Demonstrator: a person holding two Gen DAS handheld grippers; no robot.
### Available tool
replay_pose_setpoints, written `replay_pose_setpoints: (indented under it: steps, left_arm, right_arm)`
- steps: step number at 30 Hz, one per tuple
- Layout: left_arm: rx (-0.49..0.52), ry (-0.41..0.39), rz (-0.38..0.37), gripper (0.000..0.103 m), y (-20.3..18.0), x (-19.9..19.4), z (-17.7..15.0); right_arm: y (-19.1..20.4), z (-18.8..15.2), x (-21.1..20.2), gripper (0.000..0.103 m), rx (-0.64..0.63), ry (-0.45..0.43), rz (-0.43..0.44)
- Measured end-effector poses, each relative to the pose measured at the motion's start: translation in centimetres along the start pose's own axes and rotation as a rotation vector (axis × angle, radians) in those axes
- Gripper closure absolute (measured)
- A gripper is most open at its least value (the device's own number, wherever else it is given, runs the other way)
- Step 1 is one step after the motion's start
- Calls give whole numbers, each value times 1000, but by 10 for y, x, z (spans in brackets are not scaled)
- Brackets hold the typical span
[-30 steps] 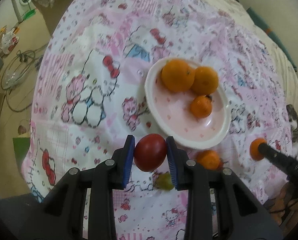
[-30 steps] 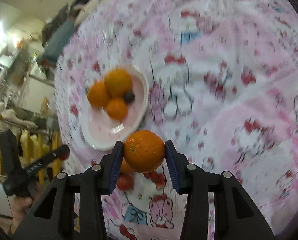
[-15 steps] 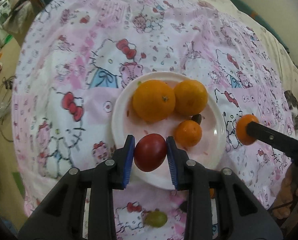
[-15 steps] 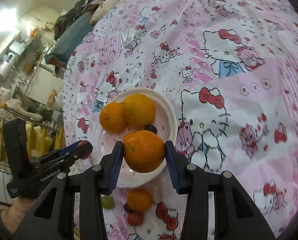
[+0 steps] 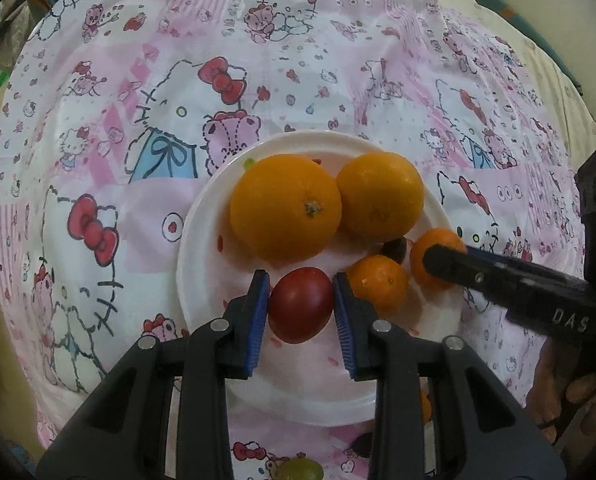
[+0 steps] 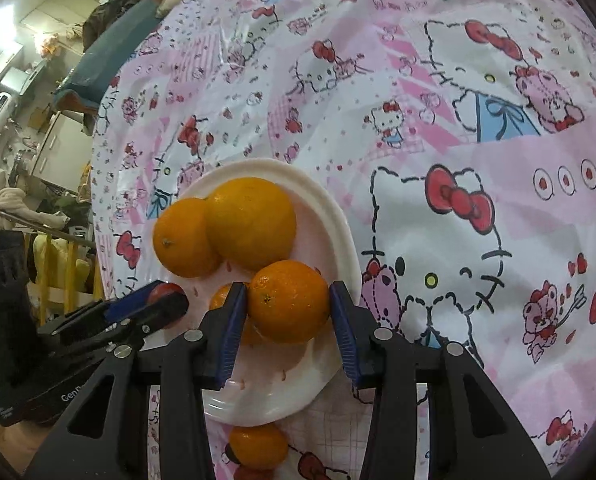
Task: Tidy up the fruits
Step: 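Carry the tomato and mandarin onto the plate and open both tools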
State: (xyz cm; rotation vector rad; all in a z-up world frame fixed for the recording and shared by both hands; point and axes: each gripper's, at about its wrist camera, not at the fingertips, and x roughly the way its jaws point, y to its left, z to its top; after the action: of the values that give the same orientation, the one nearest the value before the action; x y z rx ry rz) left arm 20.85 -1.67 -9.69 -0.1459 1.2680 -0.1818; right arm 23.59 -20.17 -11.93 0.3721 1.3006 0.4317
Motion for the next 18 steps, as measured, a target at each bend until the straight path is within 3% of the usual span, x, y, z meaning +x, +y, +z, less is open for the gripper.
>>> replay_pose_setpoints:
  steps: [13,18]
  left_arm:
    - [15,0,26,74,2,1,-2]
    - [9,7,36,74,4,1,-4]
  right_arm:
    - [2,-2,2,56,5,15,2]
    - [5,-1,-4,41,-1,-13,6]
